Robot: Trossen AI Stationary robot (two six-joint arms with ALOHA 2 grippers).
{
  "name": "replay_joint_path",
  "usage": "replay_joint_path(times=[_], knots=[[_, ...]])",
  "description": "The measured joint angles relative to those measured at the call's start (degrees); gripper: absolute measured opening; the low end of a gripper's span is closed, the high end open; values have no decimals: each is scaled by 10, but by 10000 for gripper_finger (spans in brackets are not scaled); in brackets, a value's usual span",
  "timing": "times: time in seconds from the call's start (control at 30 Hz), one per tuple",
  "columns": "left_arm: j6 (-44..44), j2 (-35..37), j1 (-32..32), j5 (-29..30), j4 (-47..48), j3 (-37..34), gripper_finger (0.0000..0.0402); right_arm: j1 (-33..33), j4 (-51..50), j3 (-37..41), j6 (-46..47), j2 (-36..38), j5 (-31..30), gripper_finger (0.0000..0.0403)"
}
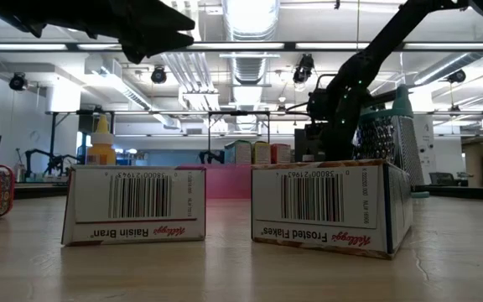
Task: Pick & Place Kitchen Items
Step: Put the orange food coloring bottle into the orange bin, then put the brown food coloring bottle into the orange bin
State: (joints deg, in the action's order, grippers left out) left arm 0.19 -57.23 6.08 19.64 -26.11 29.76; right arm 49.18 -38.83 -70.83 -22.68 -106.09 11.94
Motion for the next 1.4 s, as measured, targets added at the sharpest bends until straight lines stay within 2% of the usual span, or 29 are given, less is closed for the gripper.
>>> replay_joint_path(times=[0.27, 0.43, 0.7, 0.97, 1.17, 1.4], knots=[[0, 0, -1, 0, 0, 0, 243, 0, -4, 0, -2, 5, 0, 196], [0, 0, -4, 0, 0, 0, 243, 0, -11, -3, -2, 26, 0, 207], [0, 0, -6, 0, 0, 0, 243, -4, -70, -61, 1, 54, -1, 182], [2, 0, -8, 0, 0, 0, 243, -38, -129, -126, 9, 91, -1, 153], [1, 0, -8, 0, 1, 0, 243, -79, -160, -169, 30, 127, -2, 125], [-2, 0, -8, 0, 2, 0, 243, -158, -172, -180, 74, 183, -13, 87]])
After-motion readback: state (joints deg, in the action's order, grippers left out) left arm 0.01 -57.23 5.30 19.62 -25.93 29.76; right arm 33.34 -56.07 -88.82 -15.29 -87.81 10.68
